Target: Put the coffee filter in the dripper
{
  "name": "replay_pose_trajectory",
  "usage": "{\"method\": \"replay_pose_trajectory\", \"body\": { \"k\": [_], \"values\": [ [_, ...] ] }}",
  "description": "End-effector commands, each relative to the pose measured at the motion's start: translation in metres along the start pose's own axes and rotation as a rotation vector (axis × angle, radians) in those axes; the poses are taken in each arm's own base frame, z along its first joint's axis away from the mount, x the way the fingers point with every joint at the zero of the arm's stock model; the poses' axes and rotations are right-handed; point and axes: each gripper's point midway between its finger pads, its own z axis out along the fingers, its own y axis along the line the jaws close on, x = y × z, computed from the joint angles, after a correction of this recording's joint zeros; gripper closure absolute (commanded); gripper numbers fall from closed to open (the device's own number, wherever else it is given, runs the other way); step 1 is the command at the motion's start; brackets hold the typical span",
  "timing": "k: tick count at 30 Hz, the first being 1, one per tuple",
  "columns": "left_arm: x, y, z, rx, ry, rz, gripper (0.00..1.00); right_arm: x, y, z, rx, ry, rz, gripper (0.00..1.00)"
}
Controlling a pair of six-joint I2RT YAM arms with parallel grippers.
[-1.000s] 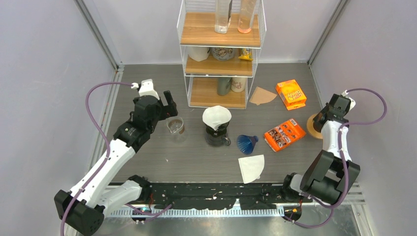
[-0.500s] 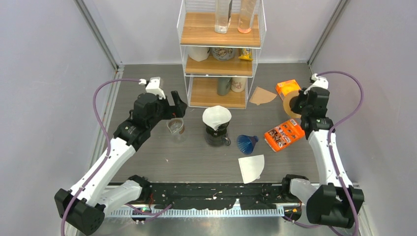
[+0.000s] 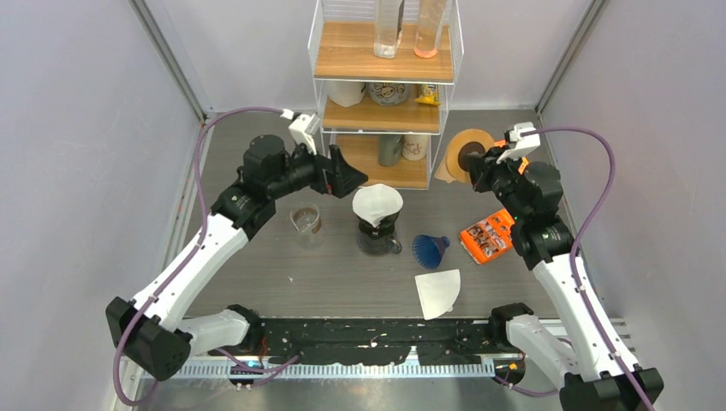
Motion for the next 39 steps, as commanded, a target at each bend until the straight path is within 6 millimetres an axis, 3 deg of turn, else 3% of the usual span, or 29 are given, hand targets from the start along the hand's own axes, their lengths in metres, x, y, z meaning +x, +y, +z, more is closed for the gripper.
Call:
{"method": "replay_pose_trajectory", "body": {
  "k": [1,5,10,17,21,31,33,34,36,37,38,39],
  "values": [
    [-0.03,-0.056,0.005,0.224,-0.038,0.079,0.01,-0.063,0.064,-0.018,-0.254,-0.192,-0.029,0.95],
    [-0.036,-0.081,0.014,0.316,-0.016,0.08,0.01,-0.062,0.102,-0.028,-0.39,-0.183,-0.024,0.94],
    [-0.031,-0.102,0.034,0.374,0.022,0.073,0.01,-0.058,0.128,-0.03,-0.461,-0.17,-0.003,0.95],
    [-0.026,-0.088,0.072,0.254,0.017,0.055,0.12,-0.055,0.151,-0.029,-0.52,-0.151,0.015,0.94],
    [-0.023,-0.101,0.079,0.333,0.043,0.025,0.32,-0.05,0.158,-0.027,-0.527,-0.13,0.016,0.95],
    [-0.015,-0.103,0.075,0.364,0.063,0.048,1.0,-0.047,0.153,-0.018,-0.469,-0.095,0.015,0.95],
    [-0.016,-0.103,0.072,0.373,0.051,0.104,1.0,-0.047,0.153,-0.017,-0.461,-0.08,0.025,0.93],
    [-0.015,-0.104,0.069,0.383,0.049,0.14,1.0,-0.043,0.152,-0.017,-0.456,-0.056,0.035,0.9],
    [-0.014,-0.102,0.065,0.395,0.045,0.252,1.0,-0.045,0.152,-0.021,-0.453,-0.048,0.058,0.72],
    [-0.013,-0.098,0.064,0.391,0.042,0.319,1.0,-0.045,0.151,-0.023,-0.451,-0.047,0.064,0.54],
    [-0.013,-0.094,0.063,0.384,0.031,0.392,1.0,-0.045,0.15,-0.027,-0.447,-0.04,0.081,0.45],
    [-0.014,-0.09,0.062,0.369,0.016,0.464,1.0,-0.044,0.148,-0.032,-0.443,-0.035,0.09,0.27]
  ]
}}
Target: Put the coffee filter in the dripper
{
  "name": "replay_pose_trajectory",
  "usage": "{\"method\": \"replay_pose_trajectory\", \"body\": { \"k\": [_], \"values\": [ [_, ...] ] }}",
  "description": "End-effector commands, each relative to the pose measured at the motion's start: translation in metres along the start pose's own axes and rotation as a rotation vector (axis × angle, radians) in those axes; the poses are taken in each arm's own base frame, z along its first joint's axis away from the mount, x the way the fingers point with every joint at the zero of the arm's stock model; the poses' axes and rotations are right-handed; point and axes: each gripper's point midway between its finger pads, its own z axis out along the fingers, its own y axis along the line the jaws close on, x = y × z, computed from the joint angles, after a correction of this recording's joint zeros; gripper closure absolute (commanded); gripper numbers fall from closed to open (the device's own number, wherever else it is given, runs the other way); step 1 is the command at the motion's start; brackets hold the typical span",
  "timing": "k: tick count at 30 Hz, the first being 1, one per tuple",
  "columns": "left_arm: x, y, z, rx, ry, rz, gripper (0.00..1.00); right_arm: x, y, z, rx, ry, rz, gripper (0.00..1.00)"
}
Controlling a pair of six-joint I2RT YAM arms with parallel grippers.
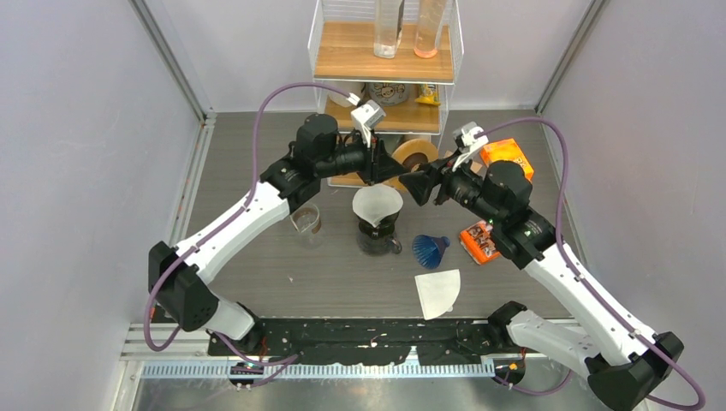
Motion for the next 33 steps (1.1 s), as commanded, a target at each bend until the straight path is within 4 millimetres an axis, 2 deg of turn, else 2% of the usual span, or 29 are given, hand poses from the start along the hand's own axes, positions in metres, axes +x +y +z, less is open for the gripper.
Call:
{"method": "replay_pose_trajectory", "body": {
  "k": [1,3,8,9,10,13,14,18,20,25,31,33],
  "values": [
    [-0.021,-0.007,-0.022,0.011,-0.051,0.386,1.0,-0.037,0.007,-0.02,0.023,-0.101,0.057,0.13],
    [-0.022,0.0,-0.028,-0.015,-0.045,0.551,1.0,-0.035,0.002,-0.031,0.073,-0.1,0.123,0.02],
    [-0.028,-0.003,-0.045,-0.021,-0.056,0.836,1.0,-0.027,-0.013,-0.061,0.229,-0.056,0.273,0.05],
    [-0.029,-0.005,-0.048,-0.021,-0.059,0.899,1.0,-0.032,-0.014,-0.065,0.247,-0.059,0.292,0.05],
    [-0.029,-0.007,-0.052,-0.027,-0.062,0.96,1.0,-0.024,-0.018,-0.069,0.287,-0.025,0.324,0.04],
    [-0.037,-0.01,-0.059,-0.077,-0.098,1.121,1.0,-0.029,-0.016,-0.069,0.305,-0.007,0.389,0.05],
    [-0.039,-0.011,-0.061,-0.092,-0.103,1.174,1.0,-0.026,-0.013,-0.064,0.297,0.011,0.423,0.04],
    [-0.039,-0.007,-0.065,-0.169,-0.101,1.345,1.0,-0.038,0.001,-0.048,0.243,0.01,0.533,0.05],
    [-0.048,-0.006,-0.067,-0.236,-0.134,1.407,1.0,-0.043,0.013,-0.038,0.176,0.012,0.581,0.05],
    [-0.067,-0.002,-0.073,-0.405,-0.224,1.441,1.0,-0.049,0.028,-0.016,0.075,0.002,0.664,0.01],
    [-0.059,-0.004,-0.07,-0.406,-0.208,1.467,1.0,-0.044,0.035,0.008,0.009,0.026,0.726,0.1],
    [-0.056,-0.005,-0.07,-0.412,-0.201,1.479,1.0,-0.042,0.037,0.014,-0.008,0.026,0.744,0.2]
  ]
}}
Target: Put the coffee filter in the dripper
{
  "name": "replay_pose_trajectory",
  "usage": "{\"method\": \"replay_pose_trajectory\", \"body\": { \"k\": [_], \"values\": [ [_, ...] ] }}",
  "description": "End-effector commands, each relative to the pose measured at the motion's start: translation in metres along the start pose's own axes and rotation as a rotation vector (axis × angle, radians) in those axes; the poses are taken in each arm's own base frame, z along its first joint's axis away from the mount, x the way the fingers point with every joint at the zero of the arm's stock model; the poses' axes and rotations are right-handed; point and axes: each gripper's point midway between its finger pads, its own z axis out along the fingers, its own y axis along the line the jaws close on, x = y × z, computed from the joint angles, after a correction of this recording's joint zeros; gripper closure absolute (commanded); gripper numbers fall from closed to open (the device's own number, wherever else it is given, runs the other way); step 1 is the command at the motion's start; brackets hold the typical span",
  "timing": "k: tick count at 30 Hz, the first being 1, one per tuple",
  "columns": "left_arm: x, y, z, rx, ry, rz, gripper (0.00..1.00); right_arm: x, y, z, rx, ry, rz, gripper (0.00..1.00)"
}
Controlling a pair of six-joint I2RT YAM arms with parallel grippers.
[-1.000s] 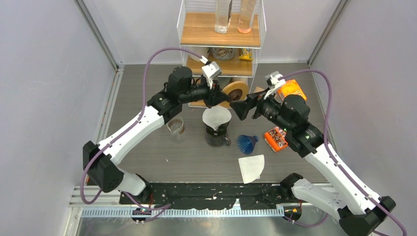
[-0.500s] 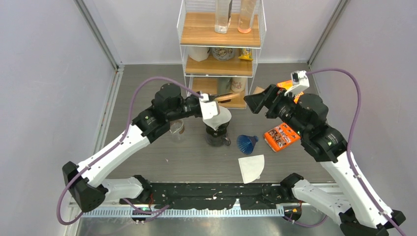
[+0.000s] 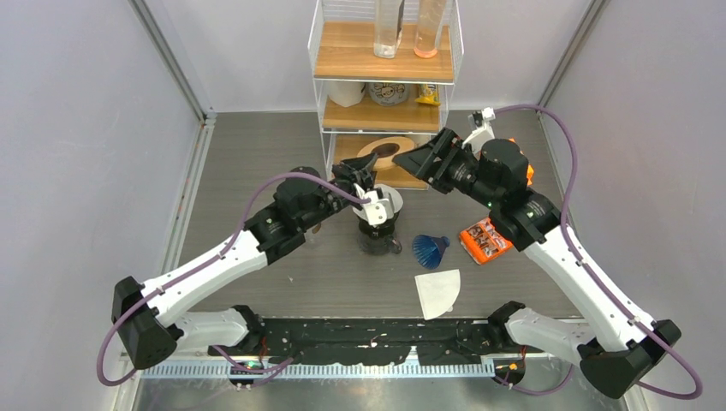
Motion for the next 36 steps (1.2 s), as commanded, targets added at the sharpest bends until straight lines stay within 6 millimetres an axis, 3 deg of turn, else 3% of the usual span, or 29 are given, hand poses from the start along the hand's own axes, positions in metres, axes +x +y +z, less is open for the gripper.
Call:
{"method": "replay_pose_trajectory", "body": {
  "k": [1,7,11,13,14,16,19,21,25,31,33,36],
  "values": [
    [-0.022,0.036,-0.009,-0.15,-0.044,0.073,1.0,-0.007,0.027,0.011,-0.129,-0.014,0.061,0.22],
    [-0.023,0.033,-0.011,-0.146,-0.041,0.08,1.0,-0.007,0.024,0.018,-0.12,-0.014,0.079,0.43],
    [-0.022,0.034,-0.011,-0.15,-0.03,0.055,0.98,-0.009,0.022,0.017,-0.113,-0.027,0.08,0.66],
    [-0.022,0.032,-0.01,-0.145,-0.031,0.037,0.9,-0.01,0.022,0.017,-0.113,-0.037,0.08,0.79],
    [-0.021,0.032,-0.01,-0.146,-0.032,0.028,0.8,-0.008,0.019,0.018,-0.111,-0.037,0.08,0.88],
    [-0.018,0.033,-0.013,-0.163,-0.013,-0.004,0.53,-0.009,0.019,0.017,-0.121,-0.049,0.086,0.94],
    [-0.02,0.03,-0.019,-0.158,-0.026,-0.094,0.18,-0.01,0.018,0.018,-0.139,-0.072,0.108,0.95],
    [-0.022,0.026,-0.026,-0.143,-0.029,-0.167,0.03,-0.013,0.02,0.018,-0.157,-0.089,0.116,0.95],
    [-0.027,0.012,-0.046,-0.108,-0.046,-0.359,0.01,-0.015,0.021,0.017,-0.171,-0.1,0.101,0.95],
    [-0.025,0.021,-0.088,-0.244,-0.018,-0.834,0.0,-0.015,0.024,0.03,-0.19,-0.085,0.047,0.95],
    [-0.008,0.022,-0.103,-0.341,0.073,-1.023,0.01,-0.011,0.029,0.039,-0.211,-0.038,0.011,0.95],
    [0.026,0.022,-0.128,-0.533,0.239,-1.197,0.0,0.017,0.03,0.057,-0.225,0.112,-0.054,0.95]
  ]
}}
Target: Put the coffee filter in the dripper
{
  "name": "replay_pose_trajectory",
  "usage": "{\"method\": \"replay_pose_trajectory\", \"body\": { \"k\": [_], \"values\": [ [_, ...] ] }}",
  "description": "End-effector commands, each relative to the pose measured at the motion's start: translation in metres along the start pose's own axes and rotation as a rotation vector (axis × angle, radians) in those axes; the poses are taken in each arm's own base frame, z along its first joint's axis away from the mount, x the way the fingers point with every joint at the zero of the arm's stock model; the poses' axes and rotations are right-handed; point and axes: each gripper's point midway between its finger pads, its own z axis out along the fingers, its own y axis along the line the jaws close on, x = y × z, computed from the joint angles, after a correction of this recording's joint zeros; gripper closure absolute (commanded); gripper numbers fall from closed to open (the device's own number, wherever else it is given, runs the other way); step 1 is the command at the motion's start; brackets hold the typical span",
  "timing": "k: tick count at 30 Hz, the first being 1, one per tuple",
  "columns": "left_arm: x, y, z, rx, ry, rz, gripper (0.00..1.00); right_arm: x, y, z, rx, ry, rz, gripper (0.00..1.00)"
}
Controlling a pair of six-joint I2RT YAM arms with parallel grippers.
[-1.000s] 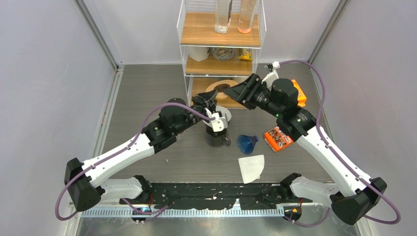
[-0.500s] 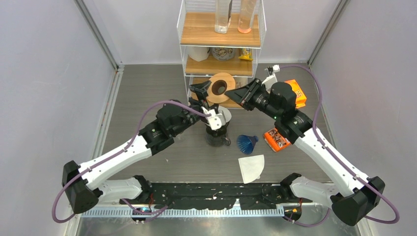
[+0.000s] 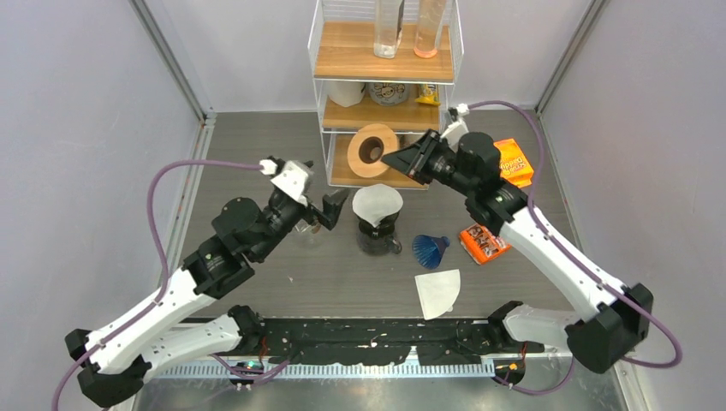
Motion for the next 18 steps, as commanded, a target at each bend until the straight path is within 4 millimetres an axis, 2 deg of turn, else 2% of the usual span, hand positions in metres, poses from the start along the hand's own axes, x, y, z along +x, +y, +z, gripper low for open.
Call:
{"method": "replay_pose_trajectory", "body": {
  "k": [1,2,3,4,5,6,8,11,14,18],
  "values": [
    [0.031,0.046,-0.032,-0.379,0.15,-0.4,0.0,0.013,0.036,0.022,-0.141,0.142,-0.132,0.95],
    [0.035,0.054,-0.039,-0.425,0.163,-0.428,0.0,0.026,0.035,0.024,-0.139,0.196,-0.17,0.95],
    [0.038,0.06,-0.045,-0.457,0.161,-0.461,0.01,0.03,0.041,0.032,-0.164,0.236,-0.241,0.95],
    [0.043,0.066,-0.05,-0.482,0.162,-0.496,0.01,0.047,0.035,0.032,-0.136,0.311,-0.265,0.95],
    [0.051,0.07,-0.054,-0.505,0.17,-0.54,0.0,0.049,0.039,0.041,-0.143,0.337,-0.328,0.95],
    [0.058,0.074,-0.059,-0.519,0.179,-0.58,0.0,0.064,0.035,0.04,-0.125,0.398,-0.337,0.95],
    [0.077,0.077,-0.065,-0.533,0.215,-0.644,0.0,0.079,0.039,0.048,-0.151,0.456,-0.348,0.95],
    [0.1,0.082,-0.077,-0.571,0.259,-0.714,0.0,0.092,0.042,0.058,-0.186,0.494,-0.324,0.95],
    [0.132,0.078,-0.089,-0.62,0.335,-0.784,0.0,0.104,0.041,0.064,-0.179,0.519,-0.32,0.95],
    [0.152,0.065,-0.094,-0.596,0.386,-0.822,0.0,0.122,0.041,0.074,-0.184,0.572,-0.299,0.95]
  ]
}}
